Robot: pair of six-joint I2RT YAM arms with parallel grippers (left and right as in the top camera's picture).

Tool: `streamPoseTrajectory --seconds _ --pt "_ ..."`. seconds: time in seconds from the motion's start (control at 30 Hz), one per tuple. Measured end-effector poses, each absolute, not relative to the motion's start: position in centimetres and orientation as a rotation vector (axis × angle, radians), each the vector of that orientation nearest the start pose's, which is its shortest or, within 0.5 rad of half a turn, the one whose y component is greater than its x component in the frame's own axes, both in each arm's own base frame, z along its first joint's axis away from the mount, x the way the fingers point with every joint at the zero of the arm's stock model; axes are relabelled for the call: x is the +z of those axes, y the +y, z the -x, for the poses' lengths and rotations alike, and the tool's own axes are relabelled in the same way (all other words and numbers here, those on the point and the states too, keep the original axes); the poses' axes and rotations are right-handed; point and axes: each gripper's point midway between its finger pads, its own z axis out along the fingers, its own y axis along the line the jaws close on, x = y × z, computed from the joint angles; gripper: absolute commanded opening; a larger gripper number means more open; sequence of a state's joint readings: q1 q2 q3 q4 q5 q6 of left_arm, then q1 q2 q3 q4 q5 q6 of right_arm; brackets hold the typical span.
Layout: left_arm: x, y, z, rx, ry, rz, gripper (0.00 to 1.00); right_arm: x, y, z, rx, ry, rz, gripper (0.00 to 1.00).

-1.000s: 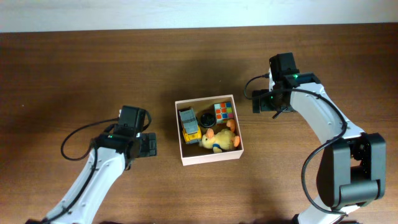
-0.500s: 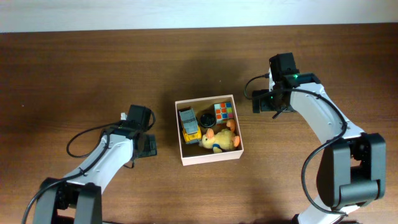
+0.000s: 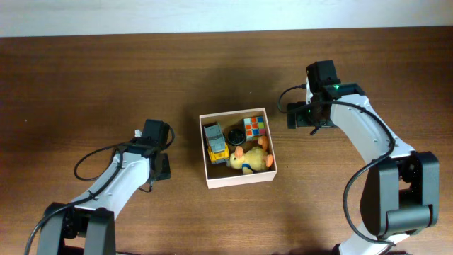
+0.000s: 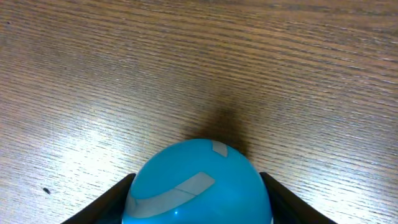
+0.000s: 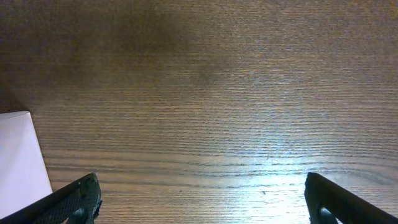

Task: Pack container
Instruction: 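Lower the left gripper over the blue ball and close on it, then lift the blue ball and carry it over the box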

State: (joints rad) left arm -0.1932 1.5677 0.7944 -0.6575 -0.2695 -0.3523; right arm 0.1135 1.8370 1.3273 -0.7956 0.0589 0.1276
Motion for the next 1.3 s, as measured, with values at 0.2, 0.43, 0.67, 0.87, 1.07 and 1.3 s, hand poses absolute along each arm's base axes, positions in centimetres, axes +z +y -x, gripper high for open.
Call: streamPoseTrajectory --seconds 0.2,0.43,0.67,0.87,1.07,1.3 --pt "1.2 -0.7 -27.4 0.325 2.905 0.26 0.53 6.4 3.5 -39.6 -0.038 2.871 -0.032 0.99" --pt "1.3 -1.2 -28.2 0.282 2.879 0.263 0.5 6.4 3.5 -39.6 -0.038 2.871 -0.033 0.99" --pt "2.0 -2.1 -29.3 0.212 2.862 0.26 0.5 6.4 3.5 -39.6 -0.038 2.871 -0.032 0.99" --pt "6.3 -4.7 -34.2 0.018 2.753 0.218 0.5 6.4 3.5 -39.6 -0.038 2.871 -0.032 0.98" --pt "12.0 -9.7 -38.0 -0.304 2.63 -0.048 0.5 6.4 3.5 -39.6 -0.038 2.871 -0.032 0.99" --pt "15.5 -16.7 -36.8 -0.631 2.507 -0.465 0.5 6.4 3.5 -39.6 -0.038 2.871 -0.033 0.99"
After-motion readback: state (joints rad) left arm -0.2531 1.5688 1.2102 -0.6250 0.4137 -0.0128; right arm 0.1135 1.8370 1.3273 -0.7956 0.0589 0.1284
